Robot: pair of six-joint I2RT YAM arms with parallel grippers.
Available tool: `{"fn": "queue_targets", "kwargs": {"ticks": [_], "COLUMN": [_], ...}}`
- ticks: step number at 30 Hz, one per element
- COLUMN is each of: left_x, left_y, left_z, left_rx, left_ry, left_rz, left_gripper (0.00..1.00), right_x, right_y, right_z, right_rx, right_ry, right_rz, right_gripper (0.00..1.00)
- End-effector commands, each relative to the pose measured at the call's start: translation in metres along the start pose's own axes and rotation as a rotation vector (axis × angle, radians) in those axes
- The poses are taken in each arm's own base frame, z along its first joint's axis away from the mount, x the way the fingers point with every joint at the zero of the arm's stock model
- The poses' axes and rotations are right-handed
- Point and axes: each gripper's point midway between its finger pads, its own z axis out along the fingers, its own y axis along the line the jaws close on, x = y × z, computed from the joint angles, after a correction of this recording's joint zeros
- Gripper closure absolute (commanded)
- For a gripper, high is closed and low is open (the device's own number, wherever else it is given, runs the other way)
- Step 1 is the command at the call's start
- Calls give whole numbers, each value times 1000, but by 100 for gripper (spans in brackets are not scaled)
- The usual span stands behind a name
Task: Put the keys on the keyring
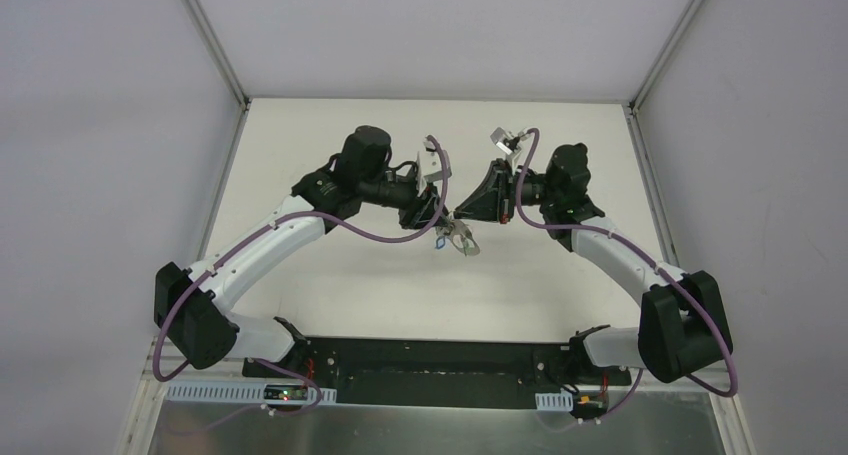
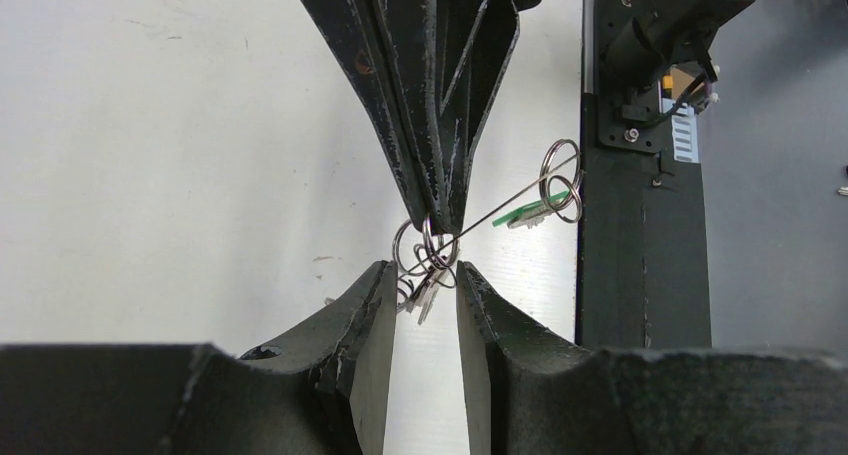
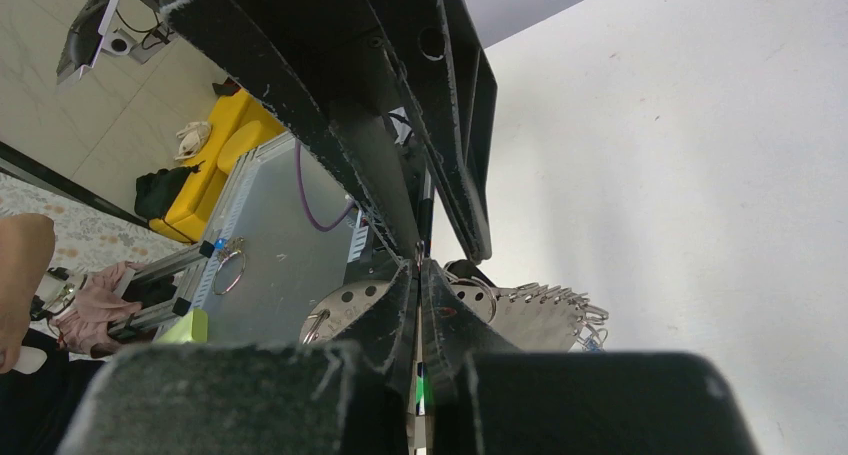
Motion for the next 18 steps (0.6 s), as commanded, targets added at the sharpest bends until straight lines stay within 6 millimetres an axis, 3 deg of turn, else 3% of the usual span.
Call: {"fn": "queue_targets", "kwargs": {"ticks": [1, 11, 18], "left_x": [-20, -28, -34], "left_y": [-6, -7, -7], "left_z": [-7, -7, 0], "left_rx": [23, 41, 75], "left_ry": [-56, -81, -93], "left_rz": [42, 26, -16], "left_gripper": [71, 70, 80], "right_x": [-9, -6, -7], "right_y": [11, 10, 10], "right_z": [-1, -2, -2], "right_rx": [-41, -41, -38], "right_ry": [-7, -4, -6], "right_rz": [-70, -67, -66], "right_gripper": [100, 100, 100]}}
